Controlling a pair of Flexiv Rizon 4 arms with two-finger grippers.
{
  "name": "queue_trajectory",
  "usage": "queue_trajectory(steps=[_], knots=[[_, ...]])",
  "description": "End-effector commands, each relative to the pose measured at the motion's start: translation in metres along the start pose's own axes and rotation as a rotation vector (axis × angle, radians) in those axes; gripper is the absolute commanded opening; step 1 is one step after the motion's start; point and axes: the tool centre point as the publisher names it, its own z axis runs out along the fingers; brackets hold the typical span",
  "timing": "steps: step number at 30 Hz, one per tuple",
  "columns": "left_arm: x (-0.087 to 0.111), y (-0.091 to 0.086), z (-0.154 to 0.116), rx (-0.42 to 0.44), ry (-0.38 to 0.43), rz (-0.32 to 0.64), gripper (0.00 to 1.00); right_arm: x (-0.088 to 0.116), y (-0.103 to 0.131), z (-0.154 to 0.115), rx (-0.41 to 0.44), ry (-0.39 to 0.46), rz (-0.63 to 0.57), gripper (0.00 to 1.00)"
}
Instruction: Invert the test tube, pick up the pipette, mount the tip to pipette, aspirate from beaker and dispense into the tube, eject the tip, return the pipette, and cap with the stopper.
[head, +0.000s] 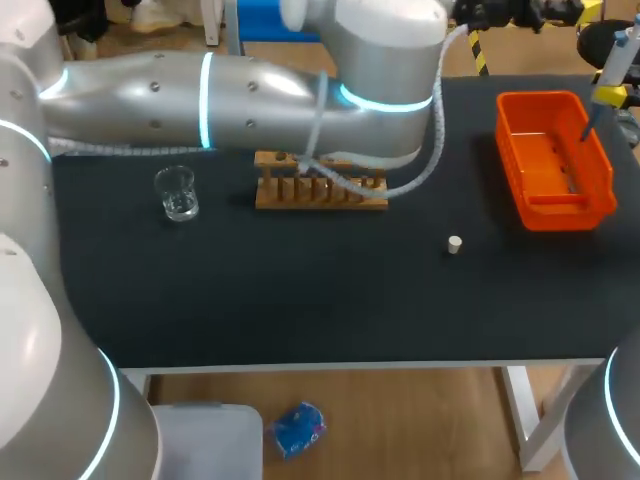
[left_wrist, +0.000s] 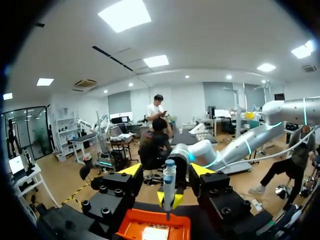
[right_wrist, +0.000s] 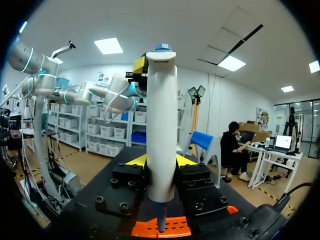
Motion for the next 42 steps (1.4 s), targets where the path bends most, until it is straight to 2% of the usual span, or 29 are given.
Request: queue_trajectory(steps=[1,3,5,10,15,22,26,27,31,33,42], knots=[[0.024,0.008,-0.051,0.366,-0.054,-0.015,1.0,-0.001,0.0,-0.001,0.001,0.004,0.001,0.0],[0.03,0.015,-0.065,0.332,-0.035,-0.033,1.0,-0.001,0.0,-0.001,0.001,0.004,0.001,0.0],[0.036,0.019,-0.08,0.308,-0.053,-0.042,1.0,-0.001,0.0,-0.001,0.001,0.004,0.001,0.0],[0.048,0.026,-0.117,0.301,-0.086,-0.067,1.0,-0.001,0.0,-0.001,0.001,0.004,0.001,0.0],[0.056,0.035,-0.148,0.314,-0.085,-0.086,1.0,0.002,0.001,0.001,0.001,0.008,-0.004,0.0],[0.064,0.052,-0.184,0.315,-0.103,-0.115,1.0,0.023,0.005,0.041,0.002,0.048,-0.032,0.0],[0.067,0.065,-0.206,0.353,-0.133,-0.108,1.0,0.04,0.003,0.07,-0.013,0.078,-0.04,0.0],[0.067,0.068,-0.211,0.332,-0.139,-0.105,1.0,0.044,0.002,0.077,-0.018,0.09,-0.041,0.0],[0.066,0.082,-0.226,0.336,-0.158,-0.108,1.0,0.064,0.0,0.118,-0.071,0.155,-0.029,0.0],[0.065,0.085,-0.229,0.339,-0.177,-0.109,1.0,0.074,-0.001,0.143,-0.076,0.224,-0.006,0.0],[0.065,0.085,-0.229,0.339,-0.177,-0.109,1.0,0.074,-0.001,0.143,-0.076,0.224,-0.006,0.0]])
